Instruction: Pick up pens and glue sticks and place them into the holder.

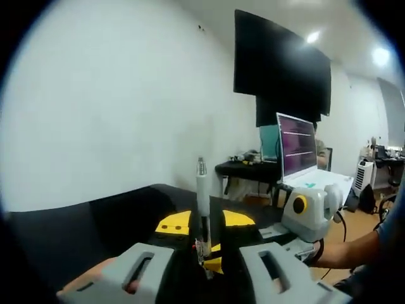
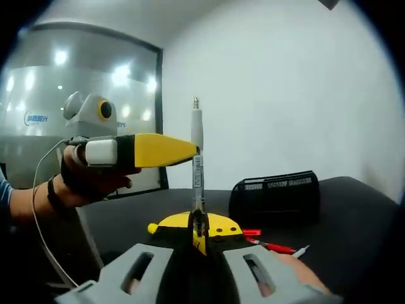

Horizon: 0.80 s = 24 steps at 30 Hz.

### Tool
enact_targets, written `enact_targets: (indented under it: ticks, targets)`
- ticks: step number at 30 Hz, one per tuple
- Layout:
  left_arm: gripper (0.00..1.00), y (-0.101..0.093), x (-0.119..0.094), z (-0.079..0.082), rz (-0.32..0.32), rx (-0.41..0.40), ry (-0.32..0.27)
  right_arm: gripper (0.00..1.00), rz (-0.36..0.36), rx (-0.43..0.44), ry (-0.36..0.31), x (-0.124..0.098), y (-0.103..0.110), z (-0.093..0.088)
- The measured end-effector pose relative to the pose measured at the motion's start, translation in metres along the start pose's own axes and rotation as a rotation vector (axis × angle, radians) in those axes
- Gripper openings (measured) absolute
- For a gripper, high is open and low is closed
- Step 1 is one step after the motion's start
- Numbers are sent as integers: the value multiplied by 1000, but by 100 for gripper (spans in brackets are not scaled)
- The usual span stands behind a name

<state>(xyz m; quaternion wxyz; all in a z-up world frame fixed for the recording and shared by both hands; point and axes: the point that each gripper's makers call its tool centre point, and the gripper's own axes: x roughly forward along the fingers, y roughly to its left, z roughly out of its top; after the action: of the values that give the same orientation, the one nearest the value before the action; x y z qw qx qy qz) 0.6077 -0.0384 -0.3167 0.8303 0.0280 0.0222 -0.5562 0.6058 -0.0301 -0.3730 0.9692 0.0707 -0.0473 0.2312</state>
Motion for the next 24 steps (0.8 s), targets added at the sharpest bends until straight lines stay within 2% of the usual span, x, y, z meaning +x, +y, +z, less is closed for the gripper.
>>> enact_targets:
  ticks: [4, 15, 24]
  targets:
    - [9, -4, 2, -6, -3, 8, 9, 5, 0, -9, 7, -2, 0, -1]
    - [7, -8, 2, -7, 4, 11, 8, 5, -11, -18, 0, -10, -2, -3]
    - [6, 0, -5, -3, 29, -7, -15, 9, -19, -53, -4, -27, -5, 9]
